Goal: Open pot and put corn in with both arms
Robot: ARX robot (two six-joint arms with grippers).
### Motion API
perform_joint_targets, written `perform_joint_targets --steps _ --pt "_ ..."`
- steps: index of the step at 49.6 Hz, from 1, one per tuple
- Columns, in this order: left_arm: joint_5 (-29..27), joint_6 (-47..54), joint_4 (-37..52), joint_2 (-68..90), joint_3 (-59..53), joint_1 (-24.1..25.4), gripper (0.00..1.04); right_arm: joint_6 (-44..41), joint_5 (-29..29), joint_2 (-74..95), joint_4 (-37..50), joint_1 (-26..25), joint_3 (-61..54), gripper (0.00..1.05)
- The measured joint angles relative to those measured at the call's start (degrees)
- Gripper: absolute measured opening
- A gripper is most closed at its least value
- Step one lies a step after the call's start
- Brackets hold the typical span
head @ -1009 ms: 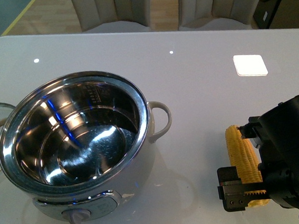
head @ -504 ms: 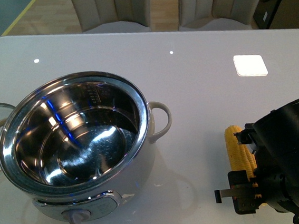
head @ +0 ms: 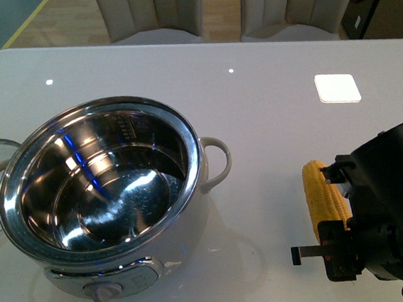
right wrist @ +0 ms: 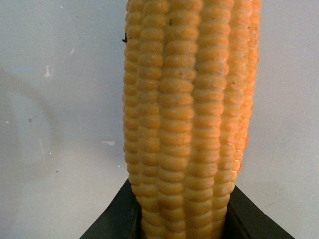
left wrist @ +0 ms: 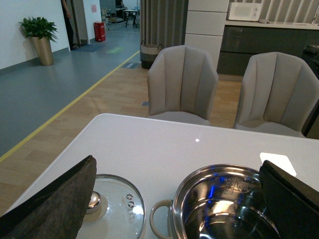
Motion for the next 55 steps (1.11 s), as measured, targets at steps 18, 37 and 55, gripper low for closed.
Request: perform_joint_targets --steps 18,37,55 --pt "-0.02 0.0 0.0 0.0 0.0 0.0 0.98 2.25 -3.43 -18.45 -6.05 0.48 -1.66 0.24" --pt "0.0 0.0 0.0 0.0 0.0 0.0 0.98 5.31 -7.93 -33.38 -11.02 3.02 0.79 0.23" --pt "0.0 0.0 0.0 0.0 0.0 0.0 0.98 12.94 -14.14 -26.99 -8.92 4.39 9.79 0.23"
